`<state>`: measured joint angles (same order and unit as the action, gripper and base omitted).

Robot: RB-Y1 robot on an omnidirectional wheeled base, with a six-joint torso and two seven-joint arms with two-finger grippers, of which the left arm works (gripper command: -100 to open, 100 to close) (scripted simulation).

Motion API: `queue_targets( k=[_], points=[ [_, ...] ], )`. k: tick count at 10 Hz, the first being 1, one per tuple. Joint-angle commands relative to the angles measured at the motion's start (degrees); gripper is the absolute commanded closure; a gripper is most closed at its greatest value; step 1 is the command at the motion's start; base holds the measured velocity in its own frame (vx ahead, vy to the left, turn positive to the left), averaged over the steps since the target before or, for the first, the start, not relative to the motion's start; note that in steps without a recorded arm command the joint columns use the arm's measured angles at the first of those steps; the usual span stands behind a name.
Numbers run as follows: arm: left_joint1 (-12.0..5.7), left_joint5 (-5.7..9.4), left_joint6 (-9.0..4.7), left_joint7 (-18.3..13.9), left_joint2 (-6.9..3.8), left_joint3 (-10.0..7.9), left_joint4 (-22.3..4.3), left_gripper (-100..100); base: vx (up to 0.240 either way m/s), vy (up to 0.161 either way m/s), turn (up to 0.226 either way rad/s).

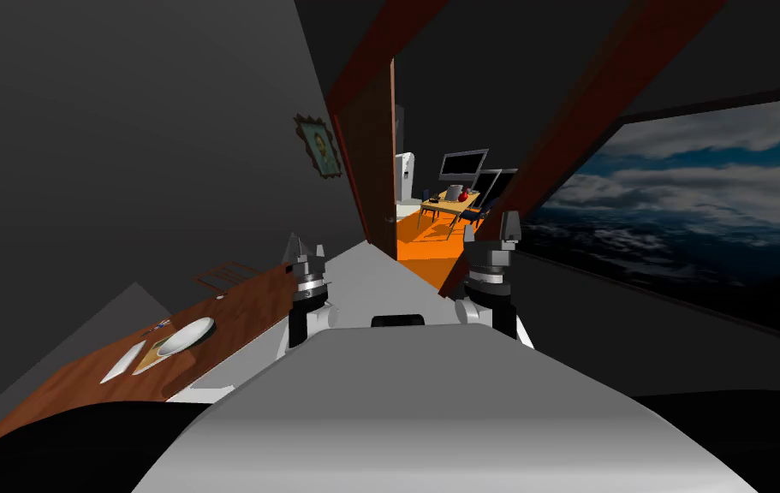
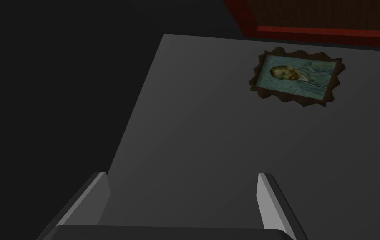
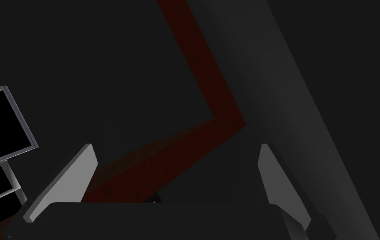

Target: Push the door open

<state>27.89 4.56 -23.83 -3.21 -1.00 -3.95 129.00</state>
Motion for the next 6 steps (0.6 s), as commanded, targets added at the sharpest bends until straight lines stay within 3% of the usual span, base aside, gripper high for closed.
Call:
queue_targets(
  k=[1,6],
  points=[
    [-0.76,-0.4,-0.47,-0.2,-0.48,0.58,-1.9,-100,0.219,-0.023,-0.006],
    [-3.17,-1.66,-1.97,-1.0,-1.65,2.4,-7.9,-100,0.136,0.042,-0.026]
  ],
)
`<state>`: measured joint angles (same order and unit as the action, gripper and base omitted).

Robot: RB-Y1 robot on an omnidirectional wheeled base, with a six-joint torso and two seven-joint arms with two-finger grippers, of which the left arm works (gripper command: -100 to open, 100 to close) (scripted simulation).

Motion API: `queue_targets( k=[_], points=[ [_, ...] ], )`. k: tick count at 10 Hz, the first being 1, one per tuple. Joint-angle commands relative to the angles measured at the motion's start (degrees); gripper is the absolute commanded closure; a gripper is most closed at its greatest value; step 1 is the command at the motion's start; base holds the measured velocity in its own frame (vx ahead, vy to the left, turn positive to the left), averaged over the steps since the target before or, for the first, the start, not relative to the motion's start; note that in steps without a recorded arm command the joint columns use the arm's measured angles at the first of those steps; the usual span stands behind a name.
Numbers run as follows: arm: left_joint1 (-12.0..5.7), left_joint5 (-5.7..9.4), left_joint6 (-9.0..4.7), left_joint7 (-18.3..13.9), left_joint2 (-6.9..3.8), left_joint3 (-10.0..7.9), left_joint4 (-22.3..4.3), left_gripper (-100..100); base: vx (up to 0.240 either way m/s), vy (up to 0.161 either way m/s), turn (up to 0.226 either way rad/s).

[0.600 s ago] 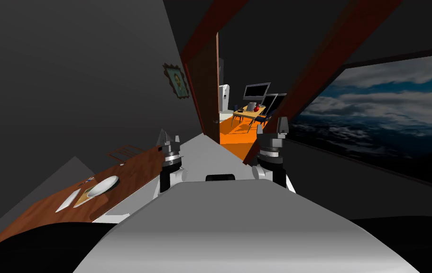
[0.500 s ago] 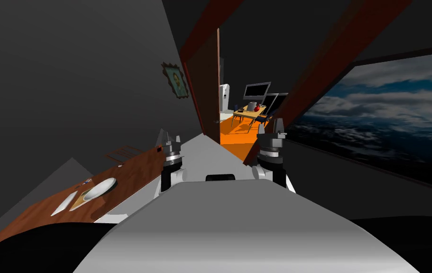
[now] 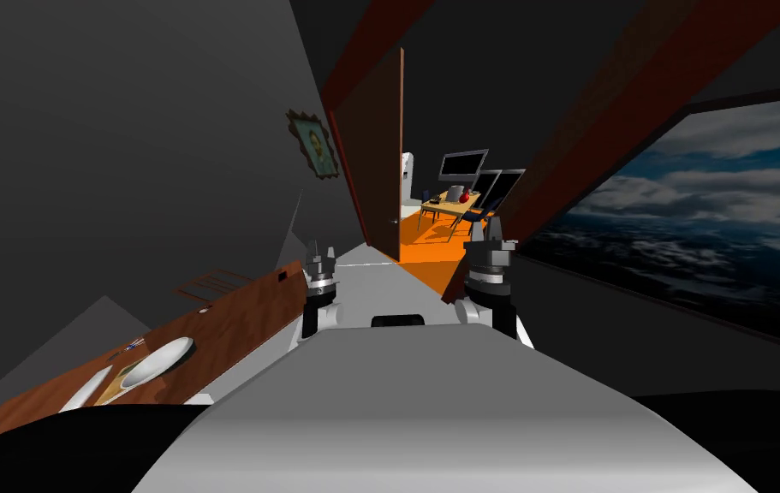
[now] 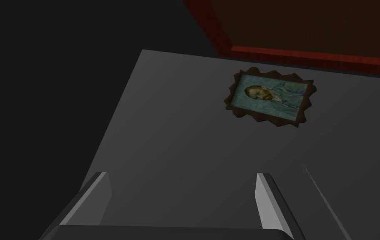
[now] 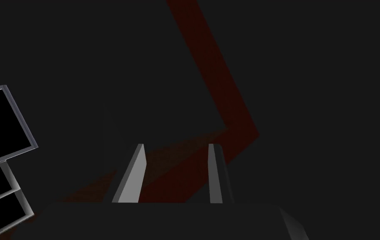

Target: Push the door open

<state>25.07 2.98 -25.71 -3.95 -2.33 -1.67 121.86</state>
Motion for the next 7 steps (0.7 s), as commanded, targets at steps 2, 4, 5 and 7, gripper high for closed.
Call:
queue_targets(
  k=[2,4,5,7],
  points=[
    [-1.41,-0.64,-0.74,-0.6,-0.74,0.91,-3.4,-100,0.174,0.025,-0.025],
    [-2.63,-1.28,-1.5,-0.9,-1.16,1.84,-6.4,-100,0.138,0.035,-0.028],
    [-3.04,-1.49,-1.76,-1.1,-1.29,2.15,-7.4,-100,0.117,0.05,-0.017],
    [-3.94,-1.97,-2.32,-1.3,-1.55,2.83,-9.6,-100,0.098,0.042,-0.018]
  ],
)
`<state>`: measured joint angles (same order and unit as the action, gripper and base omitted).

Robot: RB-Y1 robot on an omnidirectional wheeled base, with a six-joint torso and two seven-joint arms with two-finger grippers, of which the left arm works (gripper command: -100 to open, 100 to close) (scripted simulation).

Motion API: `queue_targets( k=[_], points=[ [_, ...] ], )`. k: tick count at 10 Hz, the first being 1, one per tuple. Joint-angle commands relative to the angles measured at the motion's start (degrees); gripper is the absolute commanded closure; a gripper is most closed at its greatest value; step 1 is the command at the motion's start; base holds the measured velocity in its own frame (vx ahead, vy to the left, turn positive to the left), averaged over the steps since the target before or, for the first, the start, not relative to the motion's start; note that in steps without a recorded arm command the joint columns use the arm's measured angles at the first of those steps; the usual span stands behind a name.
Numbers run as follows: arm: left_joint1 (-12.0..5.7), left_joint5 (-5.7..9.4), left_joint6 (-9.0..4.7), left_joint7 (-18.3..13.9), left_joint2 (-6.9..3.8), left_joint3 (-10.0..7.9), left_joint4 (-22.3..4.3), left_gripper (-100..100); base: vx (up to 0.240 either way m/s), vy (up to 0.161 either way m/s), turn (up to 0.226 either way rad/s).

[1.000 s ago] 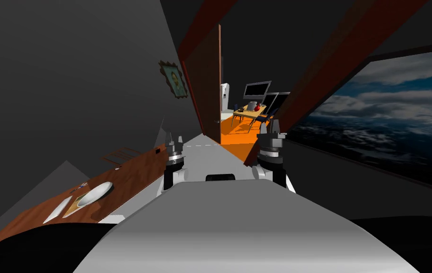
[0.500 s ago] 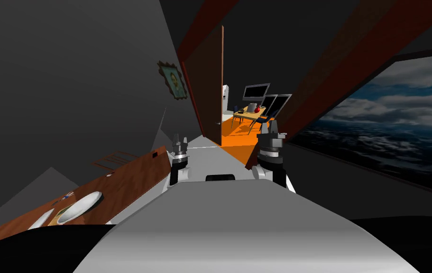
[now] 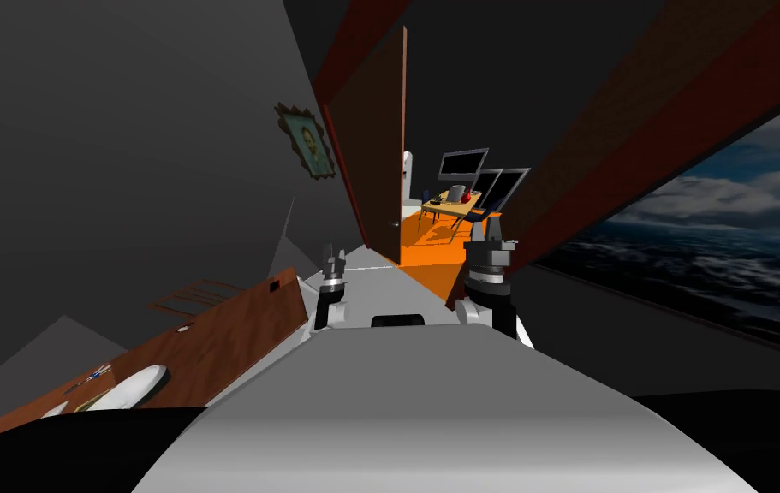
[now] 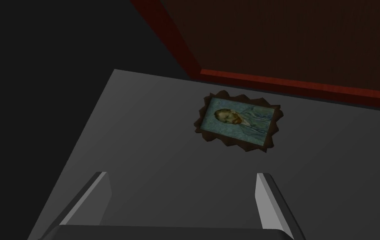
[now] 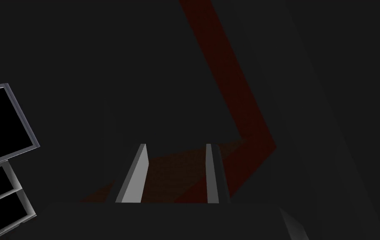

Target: Push the door open

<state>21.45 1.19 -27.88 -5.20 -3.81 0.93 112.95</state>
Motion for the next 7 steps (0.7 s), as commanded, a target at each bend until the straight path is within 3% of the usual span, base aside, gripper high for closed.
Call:
queue_targets(
  k=[1,4,5,7],
  points=[
    [-0.8,-0.41,-0.45,-0.2,-0.18,0.59,-1.9,-100,0.092,0.032,-0.02],
    [-2.22,-1.16,-1.33,-0.7,-0.54,1.67,-5.4,-100,0.091,0.035,-0.022],
    [-3.25,-1.7,-1.97,-1.0,-0.74,2.44,-8.0,-100,0.141,0.058,-0.043],
    [-4.3,-2.24,-2.62,-1.3,-0.92,3.24,-10.6,-100,0.13,0.036,-0.025]
  ],
)
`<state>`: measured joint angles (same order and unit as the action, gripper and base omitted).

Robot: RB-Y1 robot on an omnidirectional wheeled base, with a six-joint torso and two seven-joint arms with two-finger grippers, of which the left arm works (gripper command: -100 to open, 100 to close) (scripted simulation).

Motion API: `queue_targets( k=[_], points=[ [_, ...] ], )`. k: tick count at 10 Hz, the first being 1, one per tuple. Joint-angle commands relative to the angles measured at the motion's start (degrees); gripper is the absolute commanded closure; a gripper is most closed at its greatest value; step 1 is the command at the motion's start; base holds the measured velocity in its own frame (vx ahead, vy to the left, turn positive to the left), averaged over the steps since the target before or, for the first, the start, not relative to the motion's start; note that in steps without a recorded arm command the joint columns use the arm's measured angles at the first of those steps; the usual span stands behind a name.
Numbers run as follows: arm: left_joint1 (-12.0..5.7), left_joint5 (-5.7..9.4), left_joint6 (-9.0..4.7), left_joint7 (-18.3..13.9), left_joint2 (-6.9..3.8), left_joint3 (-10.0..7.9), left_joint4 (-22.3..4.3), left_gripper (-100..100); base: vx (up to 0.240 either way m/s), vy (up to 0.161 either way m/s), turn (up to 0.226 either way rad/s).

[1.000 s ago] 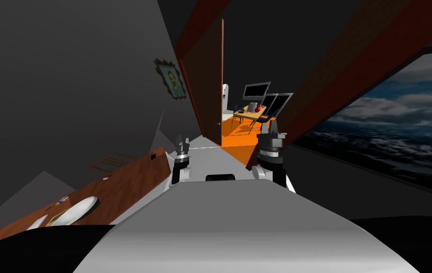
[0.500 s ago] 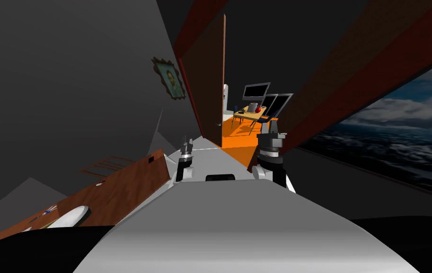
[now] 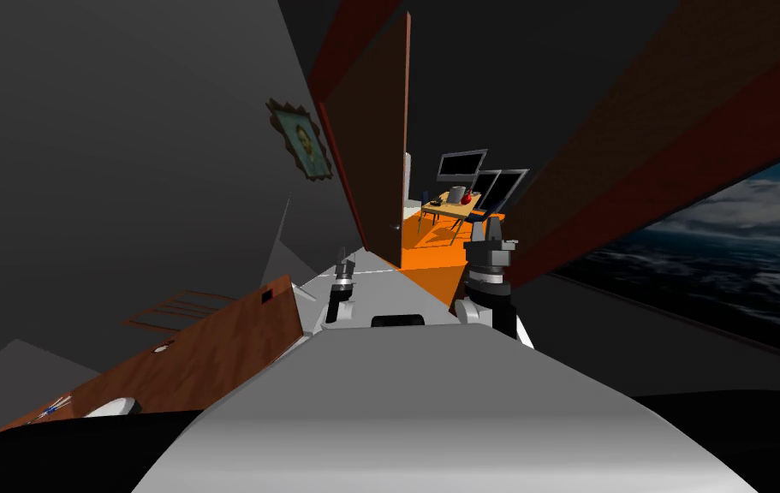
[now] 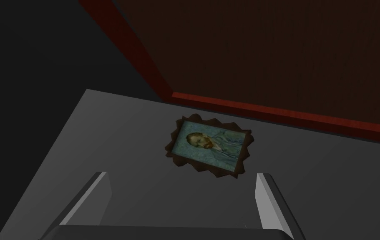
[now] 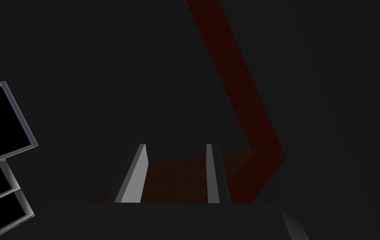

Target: Push the door open

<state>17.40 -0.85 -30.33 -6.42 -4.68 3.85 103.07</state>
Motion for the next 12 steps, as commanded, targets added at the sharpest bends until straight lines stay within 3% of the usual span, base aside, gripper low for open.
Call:
queue_targets(
  k=[1,12],
  points=[
    [-0.77,-0.48,-0.49,-0.3,-0.14,0.72,-2.0,-100,0.102,0.036,-0.02],
    [-6.93,-3.7,-4.32,-2.2,-0.64,5.38,-17.3,-100,0.095,0.042,-0.025]
  ],
)
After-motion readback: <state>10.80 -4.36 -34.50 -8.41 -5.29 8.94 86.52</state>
